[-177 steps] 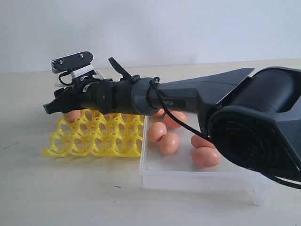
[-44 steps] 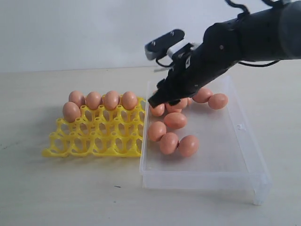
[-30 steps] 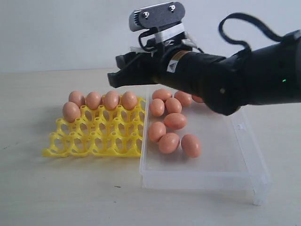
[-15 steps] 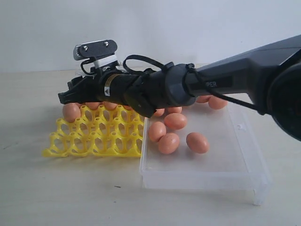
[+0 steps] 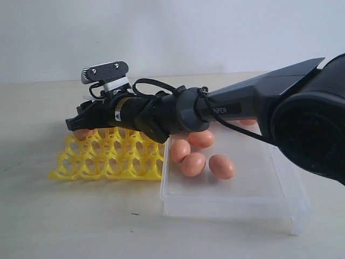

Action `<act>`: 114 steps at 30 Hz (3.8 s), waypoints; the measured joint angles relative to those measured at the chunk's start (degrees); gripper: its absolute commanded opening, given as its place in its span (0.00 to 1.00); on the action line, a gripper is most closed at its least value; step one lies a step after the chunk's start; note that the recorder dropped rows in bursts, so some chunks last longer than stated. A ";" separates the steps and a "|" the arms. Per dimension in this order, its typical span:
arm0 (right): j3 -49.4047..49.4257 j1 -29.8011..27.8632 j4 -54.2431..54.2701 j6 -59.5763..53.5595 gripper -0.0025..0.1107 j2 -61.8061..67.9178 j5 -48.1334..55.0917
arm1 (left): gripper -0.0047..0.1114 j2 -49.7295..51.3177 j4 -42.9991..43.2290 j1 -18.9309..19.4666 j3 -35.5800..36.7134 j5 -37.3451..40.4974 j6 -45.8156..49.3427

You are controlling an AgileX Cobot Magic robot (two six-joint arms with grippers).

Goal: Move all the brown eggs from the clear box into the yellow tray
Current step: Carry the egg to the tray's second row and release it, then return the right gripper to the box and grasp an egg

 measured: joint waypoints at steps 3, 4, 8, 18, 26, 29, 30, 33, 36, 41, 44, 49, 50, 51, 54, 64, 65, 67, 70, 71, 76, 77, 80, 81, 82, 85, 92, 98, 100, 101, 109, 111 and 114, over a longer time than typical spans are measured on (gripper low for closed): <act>-1.22 0.00 0.00 0.00 0.02 0.23 0.85 | 0.04 0.00 0.00 0.00 0.00 0.00 0.00; -1.25 0.00 0.00 0.00 0.02 0.23 1.02 | 0.04 0.00 0.00 0.00 0.00 0.00 0.00; -1.39 0.00 0.00 0.00 0.02 0.23 1.79 | 0.04 0.00 0.00 0.00 0.00 0.00 0.00; -1.39 0.00 0.00 0.00 0.03 0.23 3.07 | 0.04 0.00 0.00 0.00 0.00 0.00 0.00; -1.39 0.00 0.00 -0.49 0.35 0.23 3.28 | 0.04 0.00 0.00 0.00 0.00 0.00 0.00; -1.39 0.00 0.00 -0.53 0.48 0.23 3.28 | 0.04 0.00 0.00 0.00 0.00 0.00 0.00; -1.39 0.00 0.00 -0.63 0.51 0.23 3.28 | 0.04 0.00 0.00 0.00 0.00 0.00 0.00; -1.39 0.00 0.00 -0.63 0.54 0.23 3.28 | 0.04 0.00 0.00 0.00 0.00 0.00 0.00; -1.39 0.00 0.00 -0.63 0.54 0.23 3.28 | 0.04 0.00 0.00 0.00 0.00 0.00 0.00; -1.39 0.00 0.25 -0.67 0.54 0.23 3.64 | 0.04 0.00 0.00 0.00 0.00 0.00 0.00; -1.39 0.00 0.40 -0.67 0.50 0.12 5.37 | 0.04 0.00 0.00 0.00 0.00 0.00 0.00; -1.39 0.00 1.29 -0.67 0.23 -3.32 13.44 | 0.04 0.00 0.00 0.00 0.00 0.00 0.00; -1.39 0.00 1.29 -0.67 0.14 -4.76 15.48 | 0.04 0.00 0.00 0.00 0.00 0.00 0.00; -1.39 0.00 1.29 -0.78 0.06 -6.36 17.73 | 0.04 0.00 0.00 0.00 0.00 0.00 0.00; -1.42 0.10 1.29 -2.95 0.02 -10.99 24.90 | 0.04 0.00 0.00 0.00 0.00 0.00 0.00; 12.85 -0.28 6.61 -19.09 0.02 -29.08 40.84 | 0.04 0.00 0.00 0.00 0.00 0.00 0.00; 15.69 -0.73 7.26 -19.62 0.04 -30.94 40.84 | 0.04 0.00 0.00 0.00 0.00 0.00 0.00; 20.84 -2.29 8.70 -19.97 0.08 -34.23 40.94 | 0.04 0.00 0.00 0.00 0.00 0.00 0.00; 25.76 -5.68 10.50 -19.98 0.21 -37.41 41.94 | 0.04 0.00 0.00 0.00 0.00 0.00 0.00; 26.62 -6.77 11.10 -19.98 0.26 -37.79 42.56 | 0.04 0.00 0.00 0.00 0.00 0.00 0.00; 28.13 -15.29 14.03 -20.10 0.54 -35.44 50.53 | 0.04 0.00 0.00 0.00 0.00 0.00 0.00; 28.13 -16.04 14.17 -20.10 0.54 -34.72 51.12 | 0.04 0.00 0.00 0.00 0.00 0.00 0.00; 28.13 -17.08 14.30 -21.03 0.54 -30.62 52.38 | 0.04 0.00 0.00 0.00 0.00 0.00 0.00; 28.13 -17.08 14.39 -21.33 0.54 -30.03 52.51 | 0.04 0.00 0.00 0.00 0.00 0.00 0.00; 28.13 -17.08 14.39 -21.49 0.54 -28.96 52.62 | 0.04 0.00 0.00 0.00 0.00 0.00 0.00; 28.13 -17.08 14.39 -21.59 0.54 -27.26 52.96 | 0.04 0.00 0.00 0.00 0.00 0.00 0.00; 27.02 -17.08 15.10 -22.07 0.54 -26.84 52.33 | 0.04 0.00 0.00 0.00 0.00 0.00 0.00; 24.83 -17.08 15.10 -23.26 0.54 -26.84 52.33 | 0.04 0.00 0.00 0.00 0.00 0.00 0.00; 24.70 -17.08 15.10 -23.59 0.54 -26.75 52.33 | 0.04 0.00 0.00 0.00 0.00 0.00 0.00; 24.70 -17.08 15.10 -23.90 0.54 -26.60 52.43 | 0.04 0.00 0.00 0.00 0.00 0.00 0.00; 22.23 -17.08 15.10 -24.44 0.54 -22.45 53.69 | 0.04 0.00 0.00 0.00 0.00 0.00 0.00; 20.79 -17.08 15.10 -24.44 0.54 -21.43 53.95 | 0.04 0.00 0.00 0.00 0.00 0.00 0.00; 18.64 -17.08 15.10 -24.44 0.54 -20.27 54.92 | 0.04 0.00 0.00 0.00 0.00 0.00 0.00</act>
